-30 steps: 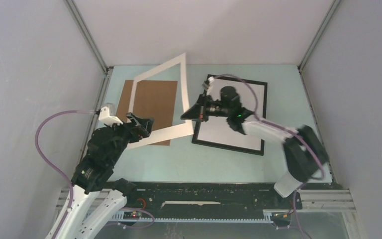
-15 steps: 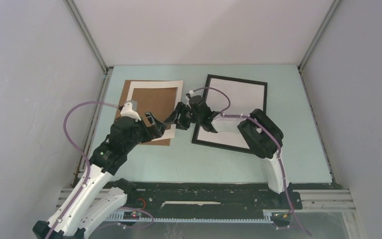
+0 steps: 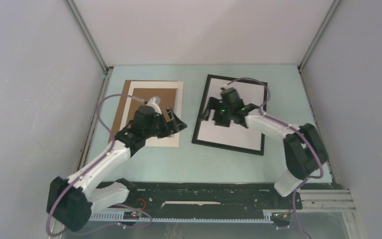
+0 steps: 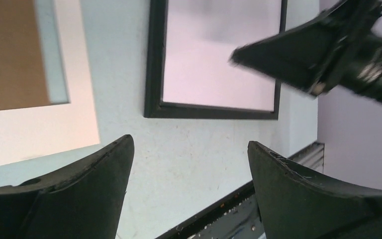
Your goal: Put the photo into the frame
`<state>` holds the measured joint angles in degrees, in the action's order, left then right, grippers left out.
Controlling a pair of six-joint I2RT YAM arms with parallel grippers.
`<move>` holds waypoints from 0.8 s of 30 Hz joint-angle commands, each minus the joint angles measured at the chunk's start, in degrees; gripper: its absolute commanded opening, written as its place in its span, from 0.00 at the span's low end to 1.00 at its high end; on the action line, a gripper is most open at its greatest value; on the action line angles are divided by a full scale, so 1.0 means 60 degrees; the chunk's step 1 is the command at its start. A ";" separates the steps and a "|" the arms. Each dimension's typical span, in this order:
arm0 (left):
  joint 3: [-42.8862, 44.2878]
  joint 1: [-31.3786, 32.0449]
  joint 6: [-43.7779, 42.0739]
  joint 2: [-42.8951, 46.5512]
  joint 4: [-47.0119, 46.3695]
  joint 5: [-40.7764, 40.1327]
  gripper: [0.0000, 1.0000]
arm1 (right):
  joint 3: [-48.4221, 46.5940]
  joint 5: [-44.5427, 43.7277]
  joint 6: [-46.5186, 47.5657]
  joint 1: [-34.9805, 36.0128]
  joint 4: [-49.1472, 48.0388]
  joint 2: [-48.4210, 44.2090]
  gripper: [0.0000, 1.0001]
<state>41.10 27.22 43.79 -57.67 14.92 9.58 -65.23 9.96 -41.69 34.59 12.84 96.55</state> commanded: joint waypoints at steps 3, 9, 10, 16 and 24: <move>0.1336 0.1370 0.0136 -0.2570 -0.1053 0.0433 0.91 | 0.1559 -0.0956 0.2059 -0.2385 0.2352 -0.2229 0.88; 0.3132 0.2506 0.0035 -0.5186 -0.0812 0.0048 0.91 | 0.2866 -0.0678 0.2438 -0.4307 0.2375 -0.3640 0.85; 0.3412 0.2638 -0.0054 -0.5475 -0.0660 -0.0167 0.91 | 0.2988 -0.0610 0.2454 -0.4572 0.2354 -0.3696 0.84; 0.4638 0.2890 -0.0453 -0.6754 0.0462 -0.1569 0.91 | 0.3384 -0.0532 0.2690 -0.5591 0.2154 -0.3802 0.83; 0.5676 0.3004 -0.0282 -0.8006 0.1376 -0.2389 0.91 | 0.3605 -0.0200 0.2893 -0.6365 0.1825 -0.3619 0.84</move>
<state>70.91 44.73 42.48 -103.88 19.64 -0.12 -44.27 7.14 -26.17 -2.55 25.91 75.09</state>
